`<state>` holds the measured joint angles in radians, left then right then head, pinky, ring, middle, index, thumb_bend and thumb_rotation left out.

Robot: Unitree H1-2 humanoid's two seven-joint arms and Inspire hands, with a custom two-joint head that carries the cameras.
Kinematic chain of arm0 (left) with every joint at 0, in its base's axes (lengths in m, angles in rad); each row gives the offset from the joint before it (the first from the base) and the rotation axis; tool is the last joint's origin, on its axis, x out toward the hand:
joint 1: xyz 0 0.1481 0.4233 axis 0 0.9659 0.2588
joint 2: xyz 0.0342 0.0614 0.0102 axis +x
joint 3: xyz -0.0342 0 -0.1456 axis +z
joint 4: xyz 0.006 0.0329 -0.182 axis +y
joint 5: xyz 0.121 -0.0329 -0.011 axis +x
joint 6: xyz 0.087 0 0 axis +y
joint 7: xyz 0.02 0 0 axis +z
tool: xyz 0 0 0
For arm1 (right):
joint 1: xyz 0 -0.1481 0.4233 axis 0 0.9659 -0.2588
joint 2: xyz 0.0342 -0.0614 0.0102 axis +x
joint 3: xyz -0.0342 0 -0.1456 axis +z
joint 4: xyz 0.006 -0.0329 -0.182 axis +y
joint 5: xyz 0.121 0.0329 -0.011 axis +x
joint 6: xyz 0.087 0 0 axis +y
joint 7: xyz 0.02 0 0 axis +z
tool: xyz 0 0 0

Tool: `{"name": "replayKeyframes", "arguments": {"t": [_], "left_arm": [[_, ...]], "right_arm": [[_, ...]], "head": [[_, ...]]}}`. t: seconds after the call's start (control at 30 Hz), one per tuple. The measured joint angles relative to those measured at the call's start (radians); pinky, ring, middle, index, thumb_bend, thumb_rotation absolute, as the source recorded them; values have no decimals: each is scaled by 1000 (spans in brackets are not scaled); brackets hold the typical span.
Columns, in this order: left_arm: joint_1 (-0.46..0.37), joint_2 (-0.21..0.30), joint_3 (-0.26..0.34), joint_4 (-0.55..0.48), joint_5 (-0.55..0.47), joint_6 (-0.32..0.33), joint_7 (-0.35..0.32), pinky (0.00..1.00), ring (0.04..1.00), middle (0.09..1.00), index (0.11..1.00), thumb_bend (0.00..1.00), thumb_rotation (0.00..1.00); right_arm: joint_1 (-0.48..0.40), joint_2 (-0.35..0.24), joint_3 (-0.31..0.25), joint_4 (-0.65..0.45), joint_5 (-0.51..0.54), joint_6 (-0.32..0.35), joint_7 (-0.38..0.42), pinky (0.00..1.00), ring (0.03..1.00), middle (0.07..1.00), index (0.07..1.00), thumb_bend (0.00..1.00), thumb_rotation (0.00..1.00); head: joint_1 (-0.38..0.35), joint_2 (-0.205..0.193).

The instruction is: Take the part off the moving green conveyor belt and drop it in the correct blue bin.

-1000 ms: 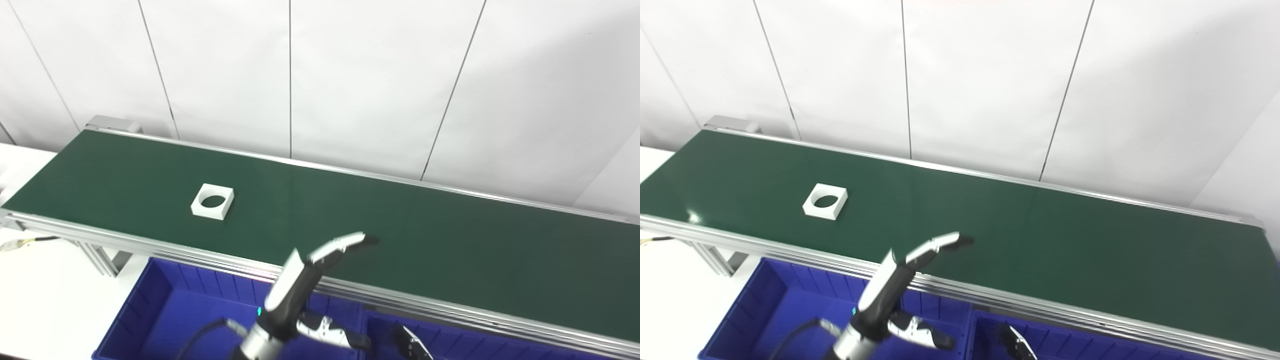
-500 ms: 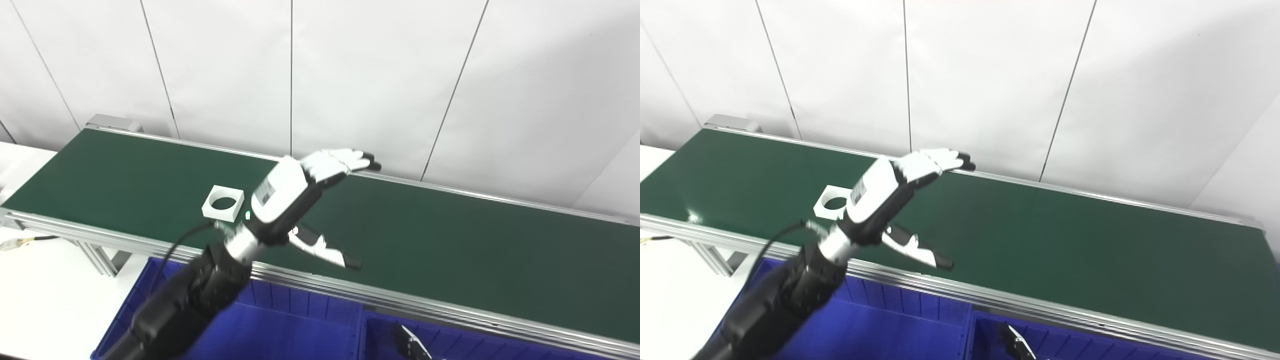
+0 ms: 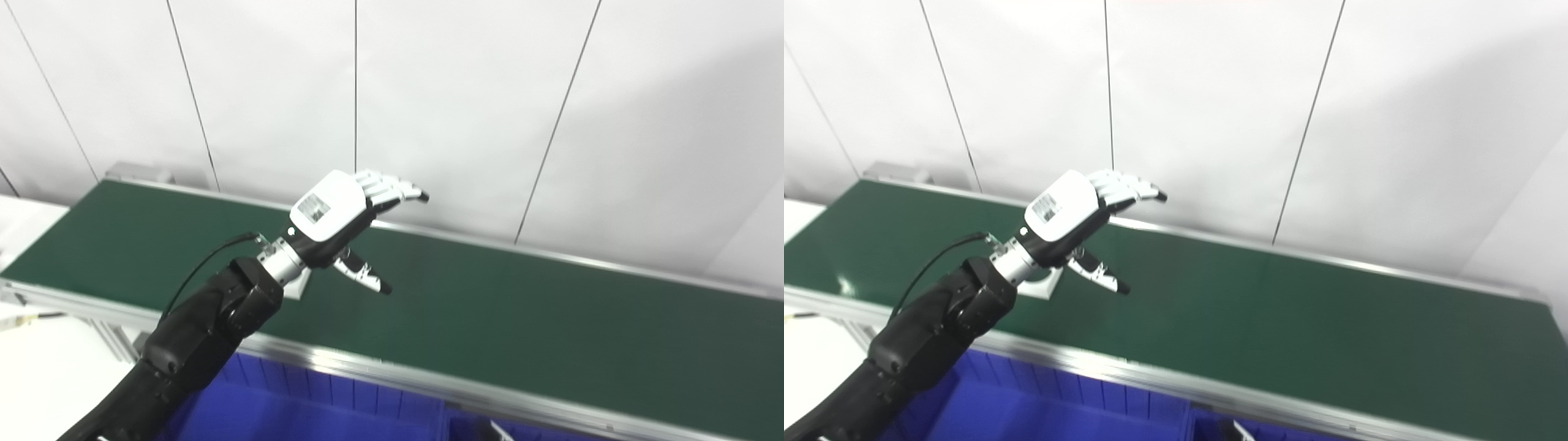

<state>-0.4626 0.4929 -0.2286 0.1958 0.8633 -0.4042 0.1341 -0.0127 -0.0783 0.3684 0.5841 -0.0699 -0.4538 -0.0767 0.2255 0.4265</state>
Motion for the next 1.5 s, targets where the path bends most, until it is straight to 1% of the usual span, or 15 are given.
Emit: {"name": "replayKeyframes", "arguments": {"t": [0.13, 0.23, 0.3, 0.43, 0.77, 0.8, 0.83, 0.9, 0.93, 1.03, 1.1, 1.17, 1.33, 1.47, 1.5], "left_arm": [[-7, 12, -3, 15, 23, 28, -17, 738, 769, 783, 808, 1000, 58], [-14, 12, -9, 34, 34, 69, -61, 727, 776, 785, 808, 1000, 25], [-17, 12, -11, 45, 41, 104, -86, 711, 774, 781, 806, 1000, 31], [-35, 13, -28, 79, 48, 141, -129, 700, 775, 783, 813, 1000, 41], [-73, 17, -62, 143, 26, 167, -208, 721, 794, 799, 830, 1000, 29], [-76, 17, -63, 150, 14, 168, -217, 712, 799, 805, 833, 1000, 39], [-83, 16, -63, 171, -2, 170, -229, 676, 801, 811, 834, 1000, 49], [-96, 13, -61, 213, -29, 189, -255, 656, 811, 825, 845, 1000, 56], [-101, 11, -61, 228, -43, 211, -273, 647, 827, 844, 858, 1000, 54], [-109, -13, -61, 262, -72, 267, -314, 660, 844, 865, 874, 1000, 56], [-110, -34, -65, 273, -92, 290, -335, 660, 852, 869, 879, 1000, 70], [-113, -55, -72, 283, -102, 300, -348, 678, 858, 873, 883, 1000, 89], [-142, -81, -137, 295, -104, 327, -402, 700, 864, 884, 892, 1000, 126], [-177, -83, -201, 338, -68, 320, -409, 806, 854, 867, 876, 1000, 97], [-183, -84, -212, 354, -67, 313, -408, 796, 856, 869, 877, 1000, 97]], "right_arm": [[-1, 1, 0, 3, 0, -1, 0, 909, 899, 869, 855, 894, 1000], [-3, 0, 0, 3, 0, -1, 0, 908, 899, 870, 856, 887, 1000], [-4, 0, 1, 3, 0, -1, 0, 910, 900, 871, 857, 883, 1000], [-3, 0, 1, 3, 0, -1, 0, 905, 896, 868, 855, 885, 1000], [-1, 0, 1, -1, 0, -1, 0, 906, 895, 868, 855, 886, 1000], [0, 0, 2, -2, -1, -1, 0, 904, 894, 867, 853, 886, 1000], [1, 0, 3, -4, -2, -1, -1, 903, 892, 866, 852, 884, 1000], [2, 0, 5, -7, -4, -1, -2, 905, 894, 867, 855, 879, 1000], [5, 0, 4, -11, -4, -1, -2, 906, 895, 867, 854, 863, 1000], [14, -1, 5, -21, -4, -1, -2, 899, 892, 865, 855, 853, 1000], [15, -1, 5, -23, -4, -1, -2, 893, 889, 863, 857, 858, 1000], [16, -1, 5, -25, -4, -1, -2, 893, 890, 864, 860, 863, 1000], [24, -1, 5, -33, -4, -1, -1, 900, 896, 869, 869, 863, 1000], [28, -1, 3, -37, -3, -1, 1, 909, 900, 871, 869, 865, 1000], [29, -1, 3, -37, -2, -1, 1, 909, 901, 871, 869, 866, 1000]], "head": [[0, 0], [2, 0], [0, 3], [2, 5], [-6, 20], [-11, 29], [-14, 38], [-14, 38], [-21, 57], [-25, 63], [-31, 75], [-31, 77], [-34, 87], [-35, 90], [-35, 90]]}}
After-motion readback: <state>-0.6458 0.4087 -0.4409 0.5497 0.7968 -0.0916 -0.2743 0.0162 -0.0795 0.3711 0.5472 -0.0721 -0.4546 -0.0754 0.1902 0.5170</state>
